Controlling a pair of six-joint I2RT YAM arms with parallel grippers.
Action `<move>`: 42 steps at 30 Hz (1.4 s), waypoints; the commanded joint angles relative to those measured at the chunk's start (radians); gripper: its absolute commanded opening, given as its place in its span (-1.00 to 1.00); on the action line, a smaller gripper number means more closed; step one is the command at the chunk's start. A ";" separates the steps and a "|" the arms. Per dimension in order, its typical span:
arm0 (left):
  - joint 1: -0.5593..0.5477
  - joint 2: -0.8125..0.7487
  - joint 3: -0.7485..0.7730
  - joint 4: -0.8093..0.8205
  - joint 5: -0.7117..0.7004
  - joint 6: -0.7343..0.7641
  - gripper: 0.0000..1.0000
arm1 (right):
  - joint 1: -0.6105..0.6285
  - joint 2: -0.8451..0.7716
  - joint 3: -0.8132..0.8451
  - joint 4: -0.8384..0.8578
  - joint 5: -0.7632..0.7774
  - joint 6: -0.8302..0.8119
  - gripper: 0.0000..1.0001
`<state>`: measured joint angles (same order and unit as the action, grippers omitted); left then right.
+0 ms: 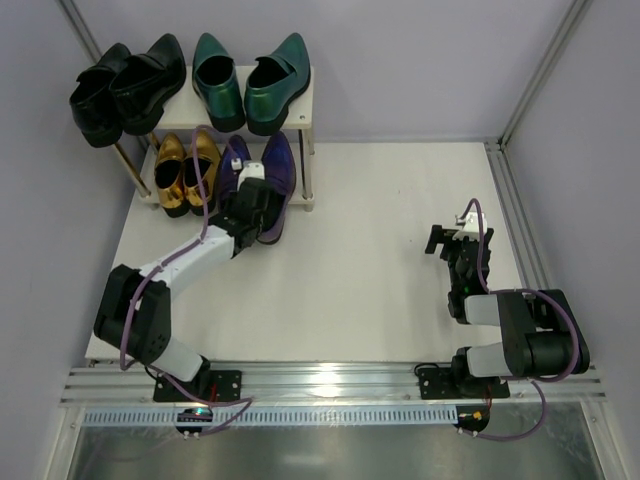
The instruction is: Place and organize the shoes onto the shoe shelf
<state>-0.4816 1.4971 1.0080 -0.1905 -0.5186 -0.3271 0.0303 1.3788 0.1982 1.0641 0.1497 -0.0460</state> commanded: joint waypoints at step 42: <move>0.097 0.040 0.141 0.483 -0.035 0.089 0.99 | -0.003 -0.014 0.007 0.050 -0.010 0.014 0.95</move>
<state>-0.3561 1.6485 1.1709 0.1619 -0.4435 -0.2501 0.0303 1.3788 0.1982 1.0641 0.1497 -0.0460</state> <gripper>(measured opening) 0.991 0.973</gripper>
